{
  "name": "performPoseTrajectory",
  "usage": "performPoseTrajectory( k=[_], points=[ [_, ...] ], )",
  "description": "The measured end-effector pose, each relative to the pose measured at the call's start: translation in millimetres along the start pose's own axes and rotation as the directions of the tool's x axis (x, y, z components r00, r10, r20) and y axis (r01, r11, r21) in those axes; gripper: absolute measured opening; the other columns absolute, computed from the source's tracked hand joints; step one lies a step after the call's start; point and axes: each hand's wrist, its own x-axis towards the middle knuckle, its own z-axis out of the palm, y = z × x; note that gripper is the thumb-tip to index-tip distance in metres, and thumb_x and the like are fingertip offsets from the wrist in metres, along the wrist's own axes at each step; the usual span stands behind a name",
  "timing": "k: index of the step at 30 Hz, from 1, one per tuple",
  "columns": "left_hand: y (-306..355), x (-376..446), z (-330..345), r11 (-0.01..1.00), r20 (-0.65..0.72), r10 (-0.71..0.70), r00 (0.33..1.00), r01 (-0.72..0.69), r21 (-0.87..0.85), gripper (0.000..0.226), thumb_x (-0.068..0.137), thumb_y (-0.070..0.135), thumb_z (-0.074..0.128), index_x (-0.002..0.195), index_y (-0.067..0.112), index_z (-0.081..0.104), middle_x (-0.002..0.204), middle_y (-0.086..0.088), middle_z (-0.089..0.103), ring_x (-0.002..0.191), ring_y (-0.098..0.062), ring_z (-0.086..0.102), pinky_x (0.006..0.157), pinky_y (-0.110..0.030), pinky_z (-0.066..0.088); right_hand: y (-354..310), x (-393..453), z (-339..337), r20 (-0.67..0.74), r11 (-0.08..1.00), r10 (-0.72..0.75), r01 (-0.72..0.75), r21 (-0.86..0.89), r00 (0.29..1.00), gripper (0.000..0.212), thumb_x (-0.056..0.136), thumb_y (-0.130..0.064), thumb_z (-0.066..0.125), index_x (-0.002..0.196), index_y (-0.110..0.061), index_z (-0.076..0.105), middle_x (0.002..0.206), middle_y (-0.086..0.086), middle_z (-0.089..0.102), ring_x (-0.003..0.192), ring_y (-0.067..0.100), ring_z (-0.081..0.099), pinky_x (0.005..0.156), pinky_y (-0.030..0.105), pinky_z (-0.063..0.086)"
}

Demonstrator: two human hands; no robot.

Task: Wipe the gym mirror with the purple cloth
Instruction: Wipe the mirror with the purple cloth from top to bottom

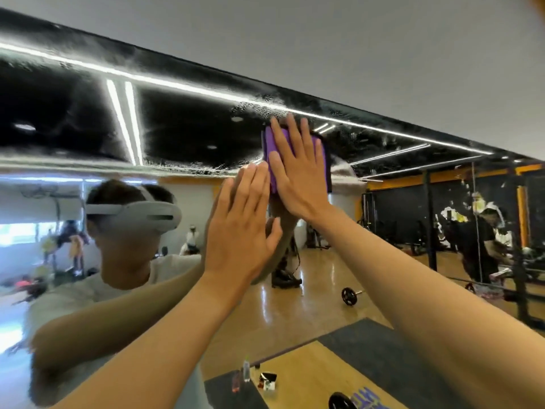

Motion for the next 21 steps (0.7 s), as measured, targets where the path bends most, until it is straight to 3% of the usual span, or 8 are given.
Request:
performPoseTrajectory(
  k=[4,10,17,21],
  points=[
    [0,0,0,1.000,0.019,-0.020,1.000,0.020,0.012,0.084,0.107,0.049,0.029,0.165,0.000,-0.007,0.175,-0.019,-0.004,0.163,-0.030,-0.004,0.132,-0.048,0.006,-5,21,-2,-0.005,0.997,-0.069,0.069,-0.019,0.998,0.061,0.109,-0.047,0.021,0.166,-0.024,0.019,0.175,0.003,0.008,0.161,0.021,-0.002,0.130,0.051,-0.003],
    [-1,-1,3,1.000,0.021,-0.021,1.000,0.021,0.002,0.082,0.106,0.050,0.026,0.166,0.002,-0.004,0.175,-0.018,-0.002,0.163,-0.029,-0.001,0.133,-0.047,0.006,49,41,-22,-0.052,0.981,0.196,-0.196,-0.005,0.979,0.059,0.111,-0.045,0.024,0.167,-0.027,0.014,0.175,0.000,0.006,0.161,0.021,-0.004,0.129,0.046,-0.004],
    [1,-2,0,0.999,-0.022,-0.019,1.000,0.020,0.043,0.082,0.104,0.048,0.033,0.166,0.001,0.010,0.175,-0.017,0.009,0.163,-0.029,0.008,0.131,-0.049,0.015,129,38,-38,-0.099,0.930,0.366,-0.367,0.011,0.925,0.061,0.109,-0.049,0.018,0.167,-0.029,0.013,0.175,0.001,0.007,0.161,0.020,-0.003,0.130,0.053,0.001],
    [3,-1,2,0.997,-0.041,-0.037,0.998,0.040,0.072,0.083,0.102,0.046,0.042,0.166,0.001,0.016,0.174,-0.016,0.014,0.162,-0.029,0.012,0.132,-0.048,0.014,182,37,-46,-0.055,0.932,0.360,-0.361,-0.017,0.931,0.063,0.108,-0.055,0.016,0.166,-0.030,0.010,0.175,0.003,0.007,0.161,0.026,0.000,0.128,0.061,0.005]
  ],
)
